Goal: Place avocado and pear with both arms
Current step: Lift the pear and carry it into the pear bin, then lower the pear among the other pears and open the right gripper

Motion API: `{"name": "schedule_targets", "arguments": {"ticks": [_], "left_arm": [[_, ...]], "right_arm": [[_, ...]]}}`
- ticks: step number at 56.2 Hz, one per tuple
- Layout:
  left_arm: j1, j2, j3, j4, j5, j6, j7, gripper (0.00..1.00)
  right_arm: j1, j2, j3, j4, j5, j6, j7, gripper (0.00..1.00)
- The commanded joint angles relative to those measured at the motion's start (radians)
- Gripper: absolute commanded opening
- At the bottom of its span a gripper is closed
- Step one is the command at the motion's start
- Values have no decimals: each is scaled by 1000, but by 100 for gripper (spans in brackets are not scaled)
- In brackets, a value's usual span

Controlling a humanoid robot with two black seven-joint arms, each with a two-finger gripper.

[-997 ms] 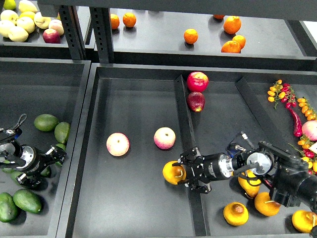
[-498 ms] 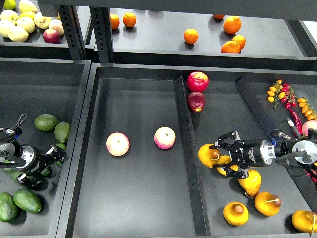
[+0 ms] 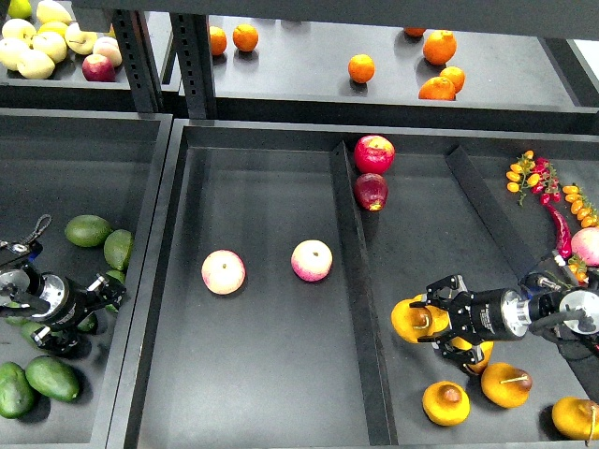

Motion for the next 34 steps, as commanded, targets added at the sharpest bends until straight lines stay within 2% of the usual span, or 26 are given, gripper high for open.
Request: {"name": "schedule_targets", "arguments": {"ticks": [1,34], "left_arm": [[2,-2,1,-2,0,0,0,83],[0,0,1,-5,0,0,0,83]], "right_arm": [[-17,-1,1,-4,-16,0,0,2],[-56,-3,12,-42,-31,0,0,6]]}}
